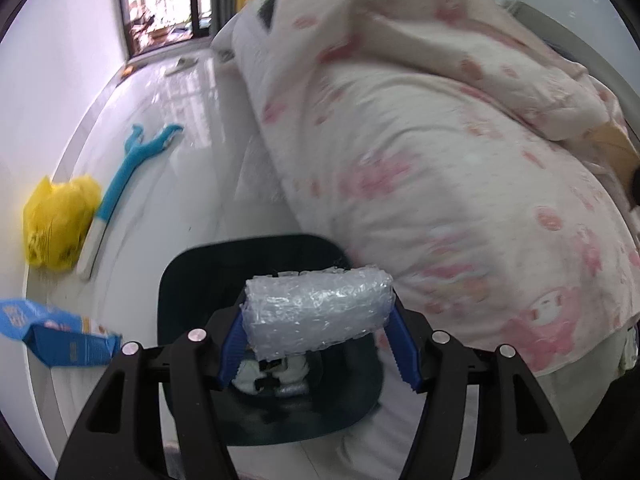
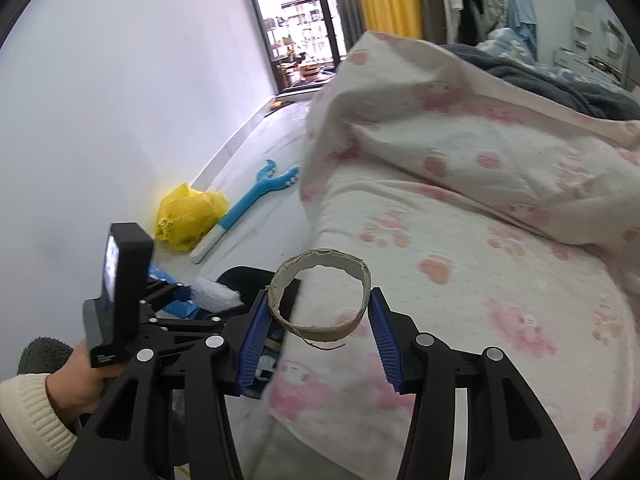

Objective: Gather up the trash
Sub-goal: 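Carry the tape ring and bubble-wrap roll over the green bin with both tools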

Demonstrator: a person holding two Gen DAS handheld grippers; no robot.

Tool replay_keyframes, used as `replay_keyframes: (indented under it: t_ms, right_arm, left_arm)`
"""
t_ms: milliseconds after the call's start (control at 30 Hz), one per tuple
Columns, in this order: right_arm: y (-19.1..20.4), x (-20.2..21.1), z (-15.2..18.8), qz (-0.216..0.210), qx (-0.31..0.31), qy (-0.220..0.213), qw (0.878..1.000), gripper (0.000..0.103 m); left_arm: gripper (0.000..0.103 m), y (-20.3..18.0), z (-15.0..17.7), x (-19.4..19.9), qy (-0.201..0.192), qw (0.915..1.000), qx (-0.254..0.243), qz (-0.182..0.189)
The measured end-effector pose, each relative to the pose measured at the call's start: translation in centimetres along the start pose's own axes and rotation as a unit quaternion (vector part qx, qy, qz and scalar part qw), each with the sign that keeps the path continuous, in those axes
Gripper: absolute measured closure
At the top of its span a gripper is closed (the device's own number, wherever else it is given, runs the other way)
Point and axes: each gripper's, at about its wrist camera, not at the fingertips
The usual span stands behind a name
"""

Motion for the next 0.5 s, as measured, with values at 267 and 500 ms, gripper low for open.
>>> replay_keyframes:
  t_ms: [267, 500]
  right_arm:
    - [4.1, -3.7, -0.6, -0.026, 0.028, 0.020, 0.999, 0.053]
    - [6.6, -6.9, -0.8, -0.036, 0.038, 0.046, 0.998, 0.053]
  left_arm:
    - [0.038, 3.7, 1.2, -1.5, 0.045, 0.9977, 0.051, -0.002]
    - [0.032, 6.2, 2.9, -2.6, 0.093, 0.9932, 0.069, -0.012]
Point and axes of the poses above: each gripper's, at about its wrist camera, not at the fingertips, and x roughly against the way its jaws point, y to its left, z to its underside, and after that the axes turned 2 degrees about -y, right-handed
